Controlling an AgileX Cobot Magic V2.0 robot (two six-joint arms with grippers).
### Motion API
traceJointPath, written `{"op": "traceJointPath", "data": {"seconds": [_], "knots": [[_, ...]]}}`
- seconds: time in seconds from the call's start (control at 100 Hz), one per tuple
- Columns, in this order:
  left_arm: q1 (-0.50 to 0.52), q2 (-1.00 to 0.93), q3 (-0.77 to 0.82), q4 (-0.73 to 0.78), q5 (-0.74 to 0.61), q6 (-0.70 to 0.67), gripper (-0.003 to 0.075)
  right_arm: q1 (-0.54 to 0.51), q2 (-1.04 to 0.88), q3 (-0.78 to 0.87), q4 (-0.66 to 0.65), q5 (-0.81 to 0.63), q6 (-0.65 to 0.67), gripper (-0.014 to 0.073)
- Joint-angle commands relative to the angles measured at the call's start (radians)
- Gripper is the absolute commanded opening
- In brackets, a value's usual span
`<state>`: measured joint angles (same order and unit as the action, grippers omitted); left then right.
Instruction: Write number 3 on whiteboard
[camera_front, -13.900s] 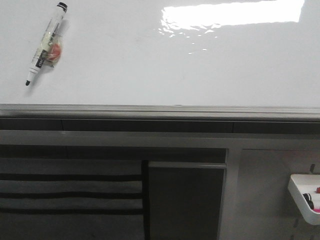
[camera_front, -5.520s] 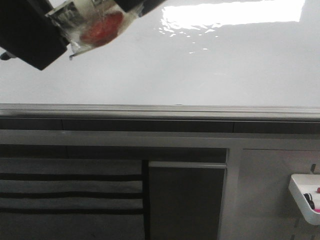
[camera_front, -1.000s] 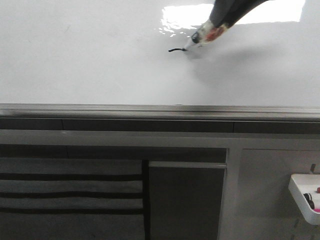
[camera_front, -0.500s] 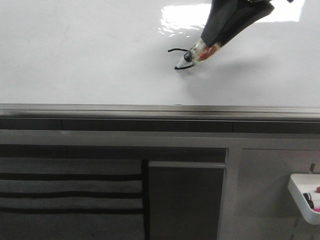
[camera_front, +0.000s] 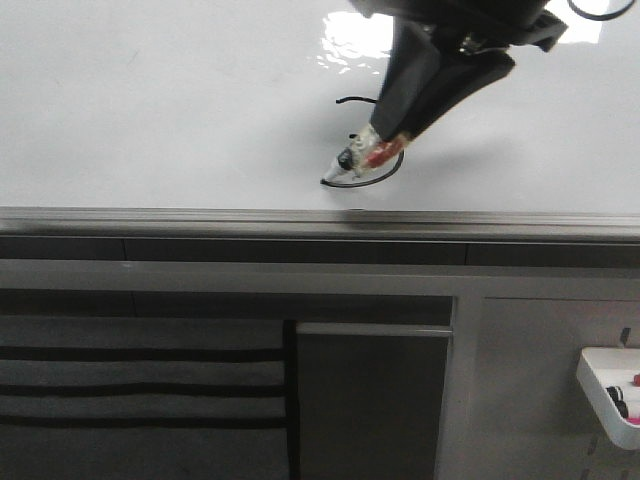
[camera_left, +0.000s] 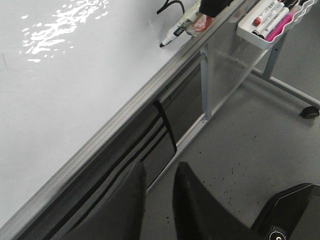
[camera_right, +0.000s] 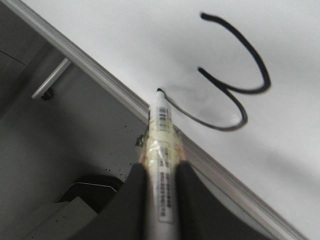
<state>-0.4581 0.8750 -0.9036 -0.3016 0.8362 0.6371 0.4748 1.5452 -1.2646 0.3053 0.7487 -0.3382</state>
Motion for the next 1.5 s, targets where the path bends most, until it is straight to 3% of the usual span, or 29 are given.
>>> {"op": "traceJointPath", "data": {"seconds": [0.0, 0.3, 0.69, 0.87, 1.02, 1.49], "knots": [[0.003, -0.008, -0.027, -0.028, -0.058, -0.014, 0.0115, 0.026, -0.061, -0.067, 0.006, -0.004, -0.028, -0.0057], [0.003, -0.008, -0.027, -0.028, -0.067, -0.014, 0.0115, 0.176, -0.303, 0.045, 0.007, 0.016, -0.242, -0.0057], [0.003, -0.008, -0.027, -0.028, -0.072, -0.014, 0.0115, 0.182, -0.340, 0.080, 0.007, 0.016, -0.285, -0.0057], [0.003, -0.008, -0.027, -0.032, -0.097, -0.014, 0.0115, 0.188, -0.340, 0.080, 0.007, -0.023, -0.378, -0.0057], [0.003, -0.008, -0.027, -0.065, -0.097, -0.014, 0.0115, 0.205, -0.340, 0.080, 0.007, -0.049, -0.535, -0.0057], [0.003, -0.008, -0.027, -0.070, -0.118, -0.014, 0.0115, 0.254, -0.309, 0.080, 0.007, -0.088, -0.553, -0.0057]]}}
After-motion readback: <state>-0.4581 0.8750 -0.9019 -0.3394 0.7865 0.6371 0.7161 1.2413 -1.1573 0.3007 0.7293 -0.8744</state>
